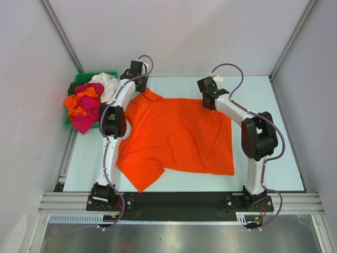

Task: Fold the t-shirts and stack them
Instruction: Flatten out the tshirt

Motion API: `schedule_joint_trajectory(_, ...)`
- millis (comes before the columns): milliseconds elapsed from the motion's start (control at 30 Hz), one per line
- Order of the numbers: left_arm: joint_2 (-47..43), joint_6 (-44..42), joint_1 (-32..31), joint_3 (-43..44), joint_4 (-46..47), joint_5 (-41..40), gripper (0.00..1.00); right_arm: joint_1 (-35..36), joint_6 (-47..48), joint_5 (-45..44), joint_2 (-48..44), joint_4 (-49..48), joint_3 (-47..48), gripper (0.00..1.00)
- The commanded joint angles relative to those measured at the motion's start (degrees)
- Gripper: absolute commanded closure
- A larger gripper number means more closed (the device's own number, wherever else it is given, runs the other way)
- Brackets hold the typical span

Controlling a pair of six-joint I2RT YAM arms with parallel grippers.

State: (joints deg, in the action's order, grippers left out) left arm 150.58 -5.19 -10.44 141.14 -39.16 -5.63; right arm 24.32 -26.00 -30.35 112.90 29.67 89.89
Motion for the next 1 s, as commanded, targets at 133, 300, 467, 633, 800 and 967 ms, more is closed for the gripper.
schedule_joint_trajectory(133,1.2,-2.37,-0.64,2.47,-0.13,0.44,0.81,0.2,-1.25,0.03,-3.04,-0.4,0.11,0.51)
schedule_joint_trajectory(300,0.85,-2.37,-0.64,2.47,0.57,-0.35,0.95,0.47,-1.51,0.29,-3.04,-0.32,-0.06,0.51)
schedule_joint_trajectory(467,-4.23,0.0,-0.55,-2.87,2.59,0.18,0.63,1.26,-1.51,0.2,-3.74,-0.4,-0.5,0.51)
schedule_joint_trajectory(633,-18.0,2.64,-0.64,-17.02,7.07,-0.61,0.23,2.49,-1.42,-0.5,-5.58,-0.75,-2.87,0.5)
schedule_joint_trajectory(800,-33.48,3.26,-0.64,-37.19,13.48,0.17,0.17,4.16,-2.65,-1.03,-8.22,-1.46,-7.0,0.49)
schedule_joint_trajectory(967,-40.72,2.38,-1.69,-44.11,7.9,8.41,0.24,6.35,-5.89,0.46,-9.8,-1.28,-11.3,0.5)
